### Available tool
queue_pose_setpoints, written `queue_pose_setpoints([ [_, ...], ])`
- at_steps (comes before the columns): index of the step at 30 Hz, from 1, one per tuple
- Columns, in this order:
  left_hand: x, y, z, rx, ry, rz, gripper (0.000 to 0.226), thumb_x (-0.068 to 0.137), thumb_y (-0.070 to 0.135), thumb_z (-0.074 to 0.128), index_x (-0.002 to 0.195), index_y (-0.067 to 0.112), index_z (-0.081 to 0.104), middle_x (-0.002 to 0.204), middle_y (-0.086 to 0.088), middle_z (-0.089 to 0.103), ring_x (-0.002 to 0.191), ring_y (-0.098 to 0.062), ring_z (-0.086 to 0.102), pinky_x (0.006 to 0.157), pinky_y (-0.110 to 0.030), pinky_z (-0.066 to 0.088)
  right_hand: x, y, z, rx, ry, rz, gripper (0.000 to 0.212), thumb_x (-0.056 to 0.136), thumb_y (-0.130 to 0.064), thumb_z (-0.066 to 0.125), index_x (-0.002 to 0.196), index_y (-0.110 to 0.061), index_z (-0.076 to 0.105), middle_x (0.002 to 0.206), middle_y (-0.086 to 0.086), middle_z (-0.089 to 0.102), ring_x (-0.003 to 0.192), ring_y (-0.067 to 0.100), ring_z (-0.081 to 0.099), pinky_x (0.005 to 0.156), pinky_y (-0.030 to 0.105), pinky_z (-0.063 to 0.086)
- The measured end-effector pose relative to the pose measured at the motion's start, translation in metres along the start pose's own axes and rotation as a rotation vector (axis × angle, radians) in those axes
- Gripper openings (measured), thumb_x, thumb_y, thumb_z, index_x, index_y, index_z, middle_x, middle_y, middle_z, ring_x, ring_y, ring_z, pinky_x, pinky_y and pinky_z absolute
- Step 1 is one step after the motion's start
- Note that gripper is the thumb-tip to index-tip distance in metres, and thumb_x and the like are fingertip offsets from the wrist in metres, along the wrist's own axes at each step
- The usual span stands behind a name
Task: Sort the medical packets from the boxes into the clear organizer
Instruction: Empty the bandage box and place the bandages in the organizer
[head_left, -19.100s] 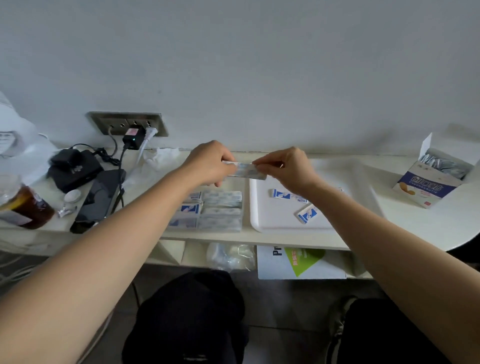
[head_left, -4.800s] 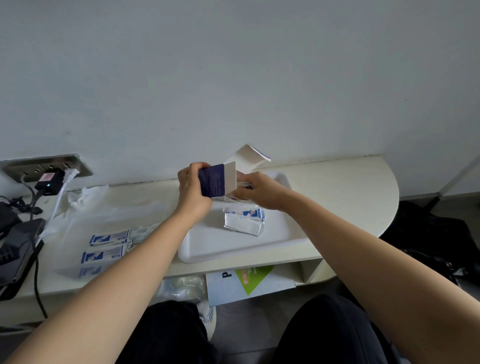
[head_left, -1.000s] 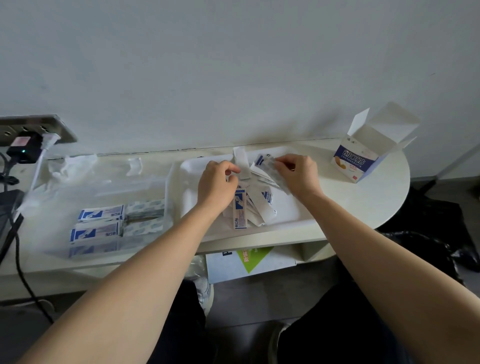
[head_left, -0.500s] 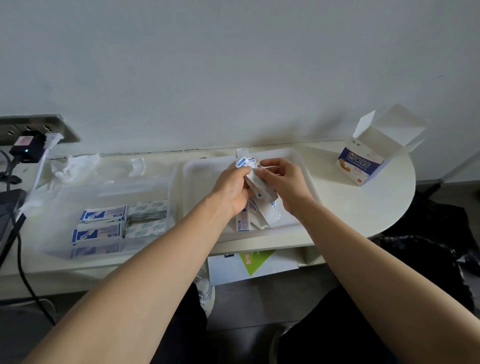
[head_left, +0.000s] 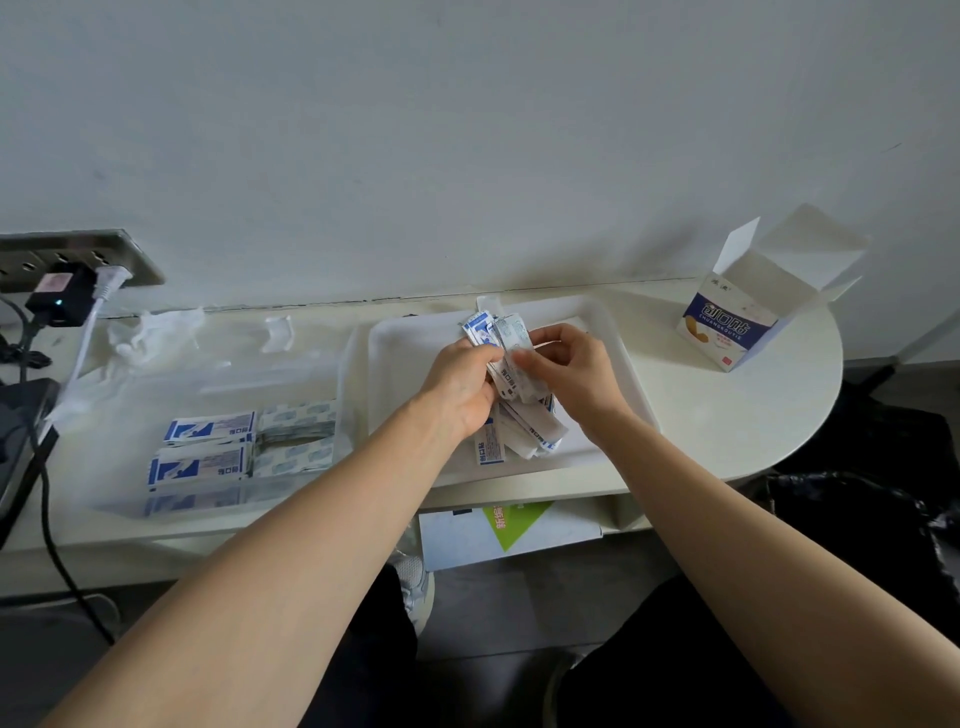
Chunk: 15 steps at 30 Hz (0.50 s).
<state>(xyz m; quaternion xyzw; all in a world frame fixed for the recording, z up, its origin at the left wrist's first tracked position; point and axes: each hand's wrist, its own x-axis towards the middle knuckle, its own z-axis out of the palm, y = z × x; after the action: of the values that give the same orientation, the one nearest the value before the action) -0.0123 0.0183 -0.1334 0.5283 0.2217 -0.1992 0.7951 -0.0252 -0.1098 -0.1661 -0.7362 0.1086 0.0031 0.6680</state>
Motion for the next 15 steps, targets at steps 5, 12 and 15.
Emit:
queue_pose_setpoints([
  [5, 0.0044, -0.0033, -0.0012, -0.022, 0.025, 0.035, 0.027, 0.091, -0.009, 0.047, 0.108, 0.007, 0.061, 0.089, -0.016, 0.066, 0.076, -0.028, 0.064, 0.071, -0.041, 0.054, 0.002, 0.0013, -0.0001, -0.003, -0.002, 0.025, 0.015, 0.083, -0.018, 0.074, 0.089, -0.009, 0.063, 0.082, 0.01, 0.072, 0.071, 0.019, 0.067, 0.072, 0.041, 0.057],
  [12, 0.0068, -0.0033, -0.0021, -0.01, 0.067, 0.053, 0.018, 0.088, -0.006, 0.057, 0.096, 0.007, 0.066, 0.084, -0.016, 0.068, 0.069, -0.028, 0.066, 0.067, -0.041, 0.056, 0.0044, -0.0033, 0.0008, -0.048, -0.02, 0.036, 0.025, 0.087, -0.024, 0.069, 0.088, 0.0, 0.065, 0.08, 0.012, 0.065, 0.07, 0.017, 0.058, 0.065, 0.034, 0.05],
  [15, 0.0085, -0.0035, -0.004, -0.002, 0.089, 0.05, 0.016, 0.087, -0.004, 0.058, 0.091, 0.009, 0.066, 0.084, -0.015, 0.068, 0.069, -0.028, 0.065, 0.065, -0.037, 0.054, 0.0036, -0.0061, 0.0013, -0.008, 0.01, 0.032, 0.021, 0.091, -0.022, 0.064, 0.088, -0.001, 0.063, 0.078, 0.01, 0.063, 0.065, 0.014, 0.056, 0.055, 0.022, 0.047],
])
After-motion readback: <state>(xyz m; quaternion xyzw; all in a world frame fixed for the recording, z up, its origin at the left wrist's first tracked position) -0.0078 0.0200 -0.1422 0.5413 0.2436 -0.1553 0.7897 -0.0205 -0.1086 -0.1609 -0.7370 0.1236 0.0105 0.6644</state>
